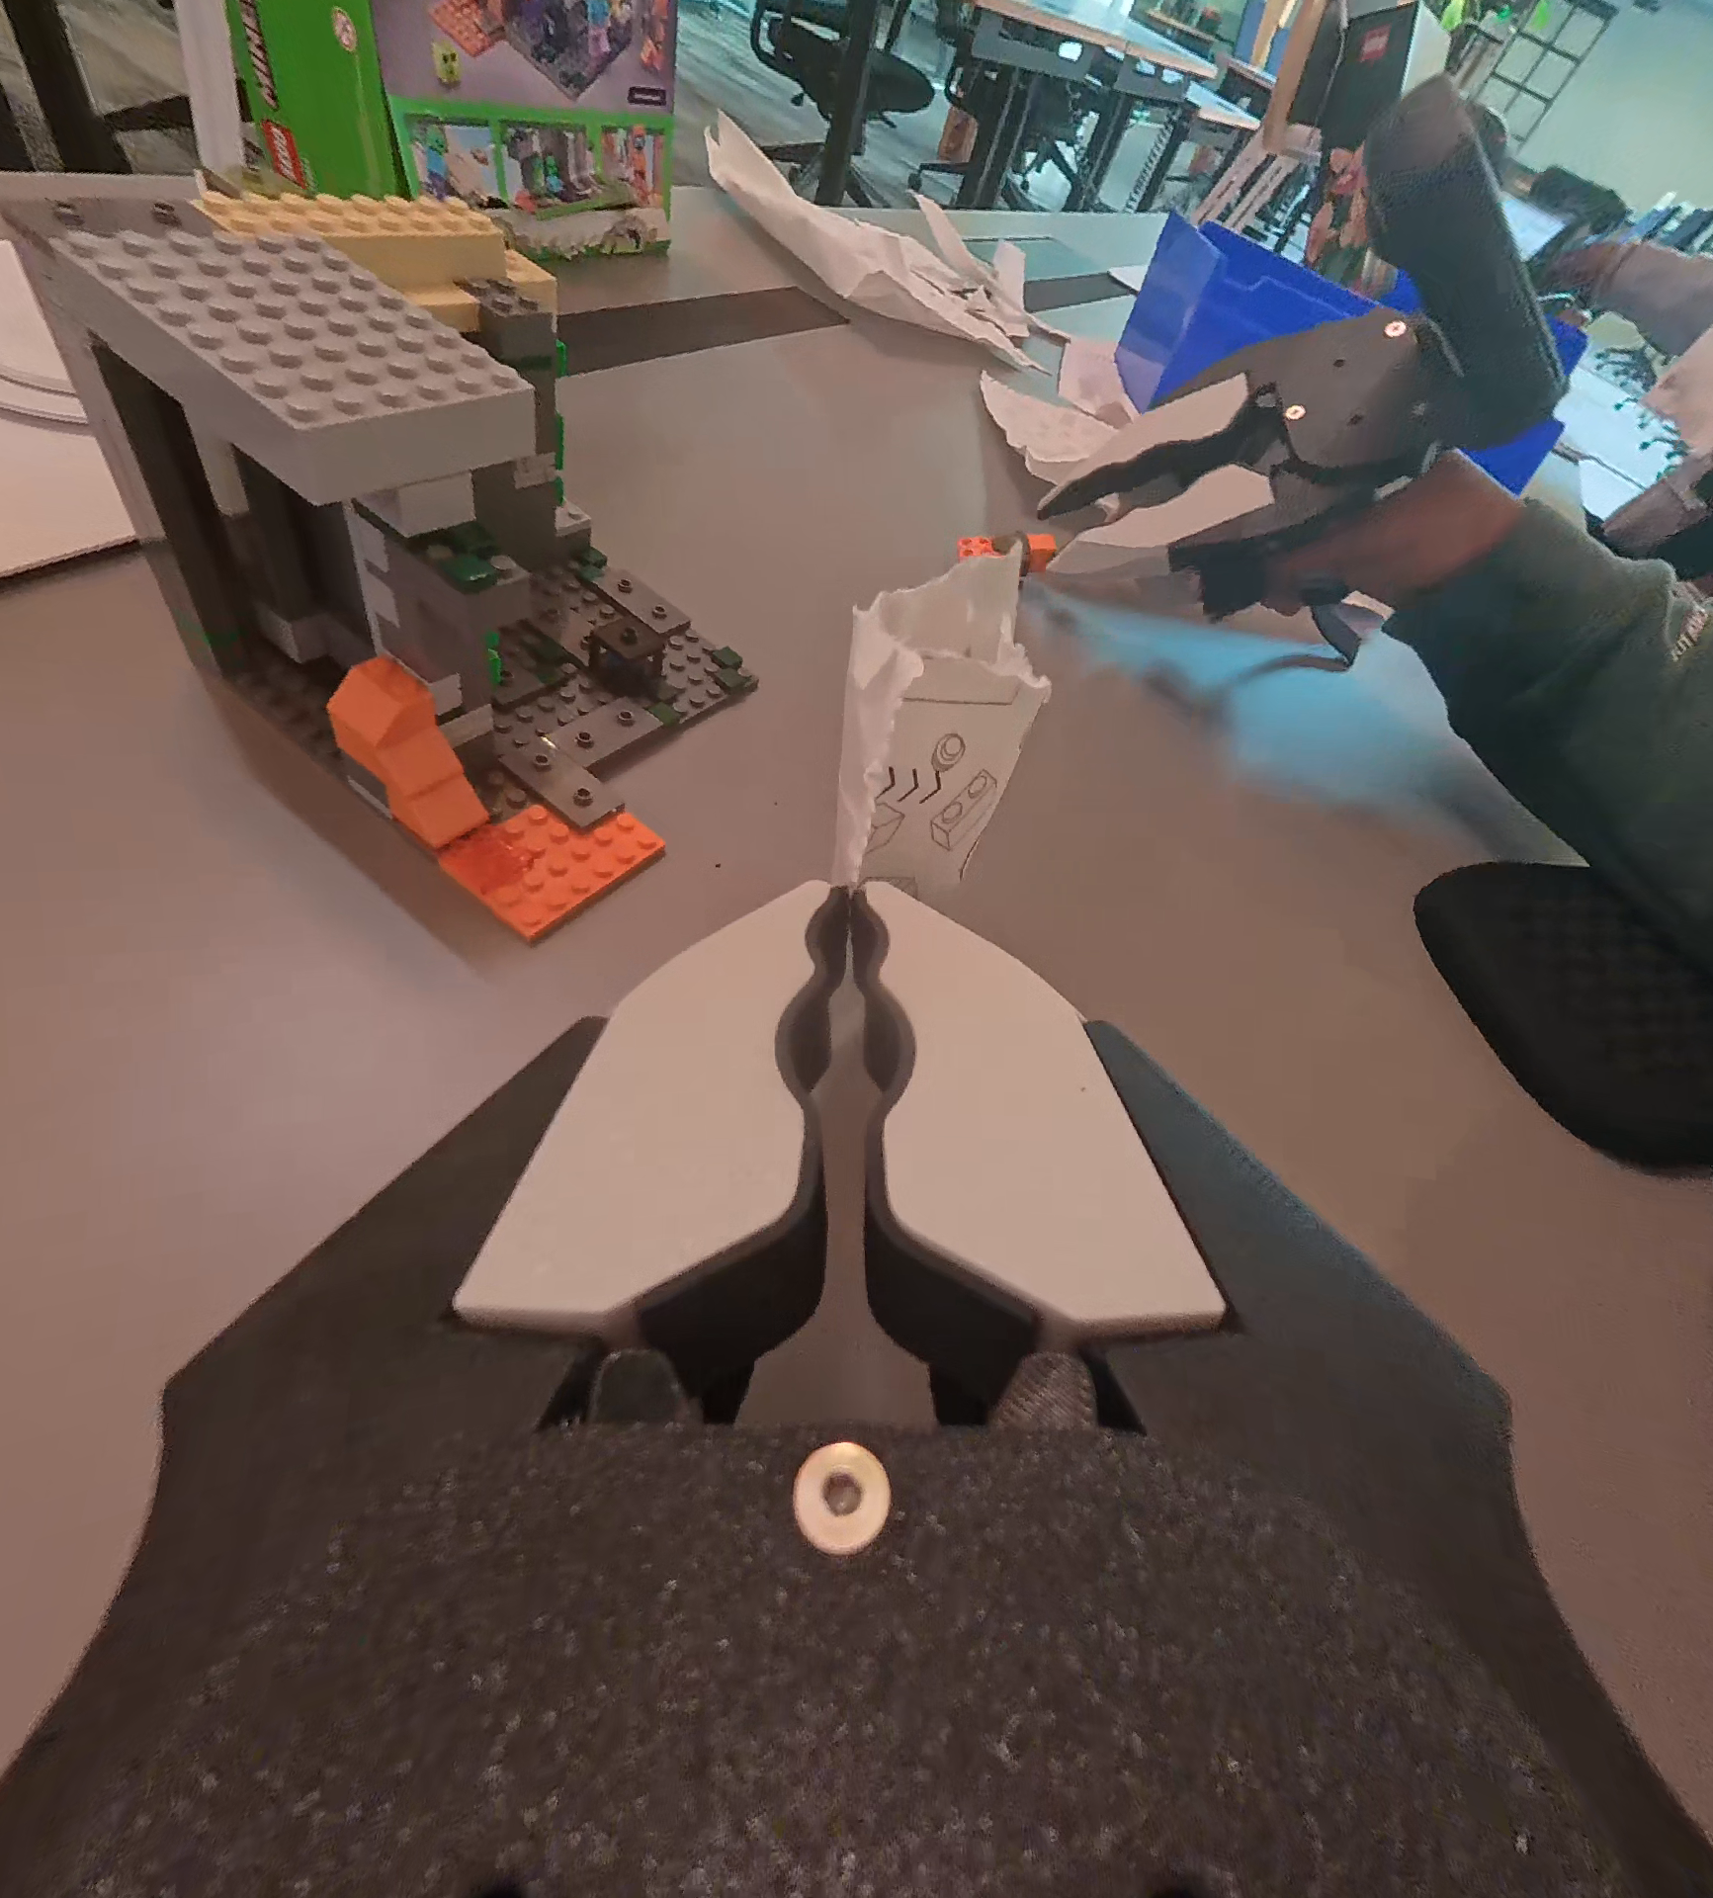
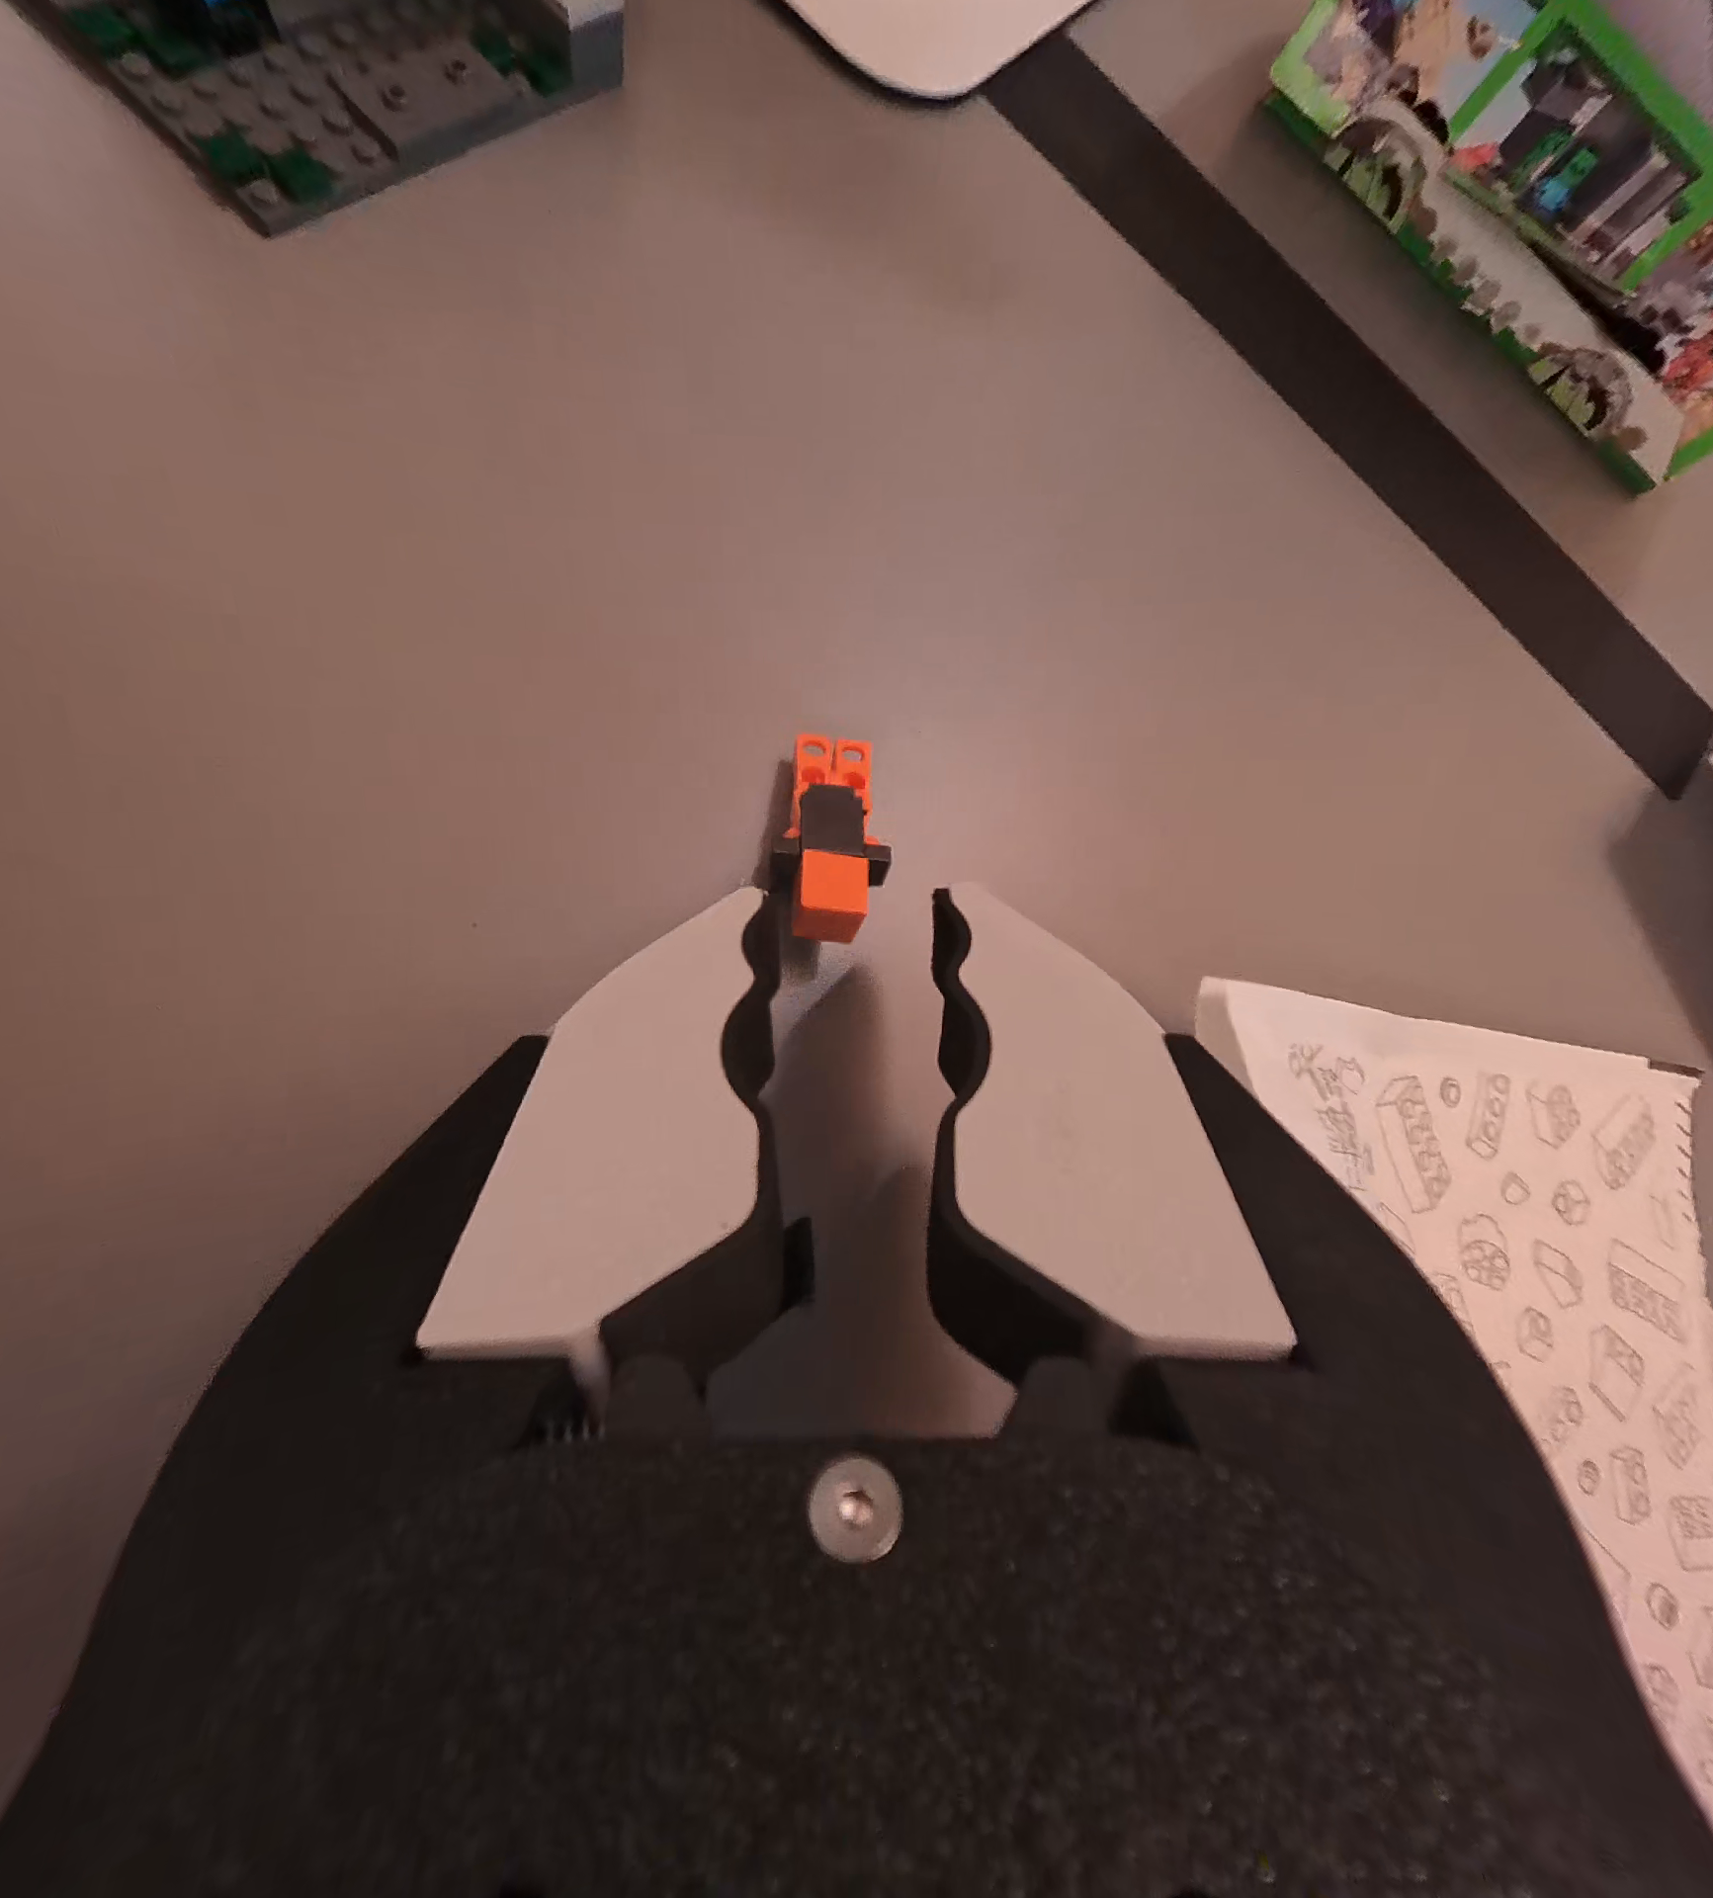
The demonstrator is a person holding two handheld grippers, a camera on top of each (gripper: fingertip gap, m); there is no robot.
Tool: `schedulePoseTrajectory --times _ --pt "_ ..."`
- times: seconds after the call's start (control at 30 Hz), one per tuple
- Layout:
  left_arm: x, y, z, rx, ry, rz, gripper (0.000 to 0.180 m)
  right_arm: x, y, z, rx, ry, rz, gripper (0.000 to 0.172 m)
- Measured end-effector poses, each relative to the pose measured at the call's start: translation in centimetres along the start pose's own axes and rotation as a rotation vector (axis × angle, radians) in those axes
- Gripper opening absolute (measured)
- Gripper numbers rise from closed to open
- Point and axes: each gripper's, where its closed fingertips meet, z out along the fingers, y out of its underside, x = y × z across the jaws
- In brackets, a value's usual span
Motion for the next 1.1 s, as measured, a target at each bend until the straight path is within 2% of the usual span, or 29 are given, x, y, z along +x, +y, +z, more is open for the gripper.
schedulePoseTrajectory --times 0.1,0.27,0.43,0.6,0.73,0.87,1.1 --pt "0.3 0.5 0.2 -0.019 0.020 0.003 0.000 0.0 0.5 0.4 -0.051 0.007 0.008 0.013" --pt "0.8 1.0 0.2 -0.034 0.052 0.001 0.000 0.2 0.6 -1.0 -0.153 -0.047 0.071 0.012" --pt "1.2 1.1 0.1 -0.041 0.073 0.010 0.000 0.9 1.8 -3.7 -0.481 -0.145 -0.017 0.012" --pt "1.4 1.1 0.0 -0.046 0.087 0.013 0.000 1.6 2.7 -7.1 -0.895 -0.279 -0.167 0.012" --pt "1.6 1.1 -0.1 -0.047 0.095 0.022 0.000 0.9 2.9 -6.8 -1.106 -0.441 -0.167 0.012" --pt "1.8 1.2 -0.2 -0.048 0.100 0.027 0.000 0.5 2.3 -4.0 -1.144 -0.515 -0.091 0.013" --pt "1.9 1.4 -0.2 -0.052 0.110 0.023 0.000 0.0 -0.6 -0.4 -0.961 -0.544 0.047 0.025"
